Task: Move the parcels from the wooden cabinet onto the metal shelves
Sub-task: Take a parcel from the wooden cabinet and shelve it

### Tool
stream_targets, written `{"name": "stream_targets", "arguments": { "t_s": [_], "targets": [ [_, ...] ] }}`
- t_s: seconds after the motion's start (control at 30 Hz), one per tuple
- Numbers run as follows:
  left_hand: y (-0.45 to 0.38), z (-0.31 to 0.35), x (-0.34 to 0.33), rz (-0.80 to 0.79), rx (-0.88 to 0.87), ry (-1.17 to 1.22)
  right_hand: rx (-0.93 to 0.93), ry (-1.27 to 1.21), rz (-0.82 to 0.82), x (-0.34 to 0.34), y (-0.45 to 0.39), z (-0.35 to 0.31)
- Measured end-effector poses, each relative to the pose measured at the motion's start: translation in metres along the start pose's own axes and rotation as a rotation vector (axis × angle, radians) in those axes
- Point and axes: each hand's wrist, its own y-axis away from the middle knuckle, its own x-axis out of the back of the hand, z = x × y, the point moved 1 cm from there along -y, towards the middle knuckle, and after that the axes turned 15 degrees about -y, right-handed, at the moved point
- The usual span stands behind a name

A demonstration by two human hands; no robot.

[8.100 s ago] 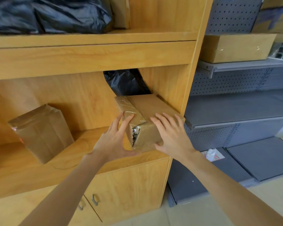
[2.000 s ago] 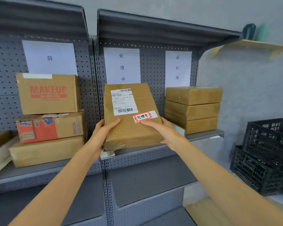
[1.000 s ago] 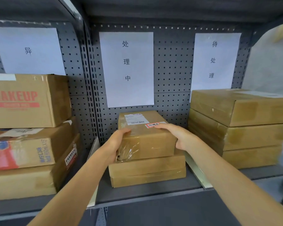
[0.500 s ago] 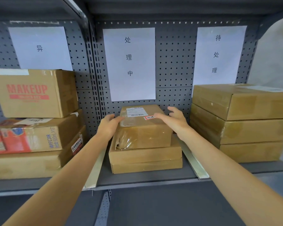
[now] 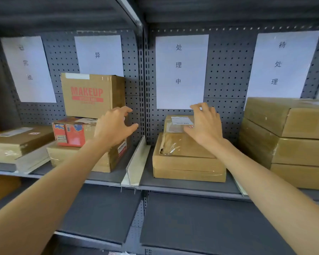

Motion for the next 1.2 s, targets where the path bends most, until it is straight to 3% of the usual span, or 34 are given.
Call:
{"name": "stream_targets", "arguments": {
  "t_s": [0.33,0.67,0.9,1.2],
  "targets": [
    [0.061,-0.102,0.059,0.068,0.010,-0.116,0.054,0.019,-0.047,-0.011,0.038,-0.127],
    [0.178,-0.315,0.144,0.044,0.110,-0.278,0.154,-0.145,-0.119,-0.092,0.106,-0.350],
    [0.245,-0.452,0.198,-0.009,0.275,-0.387,0.315,-0.231,-0.200,-0.149,0.137,-0.507],
    [0.291,-0.618,0.226,-0.020,0.455,-0.416,0.516,-0.331,-0.233,-0.232,0.145,-0.680]
  ]
}}
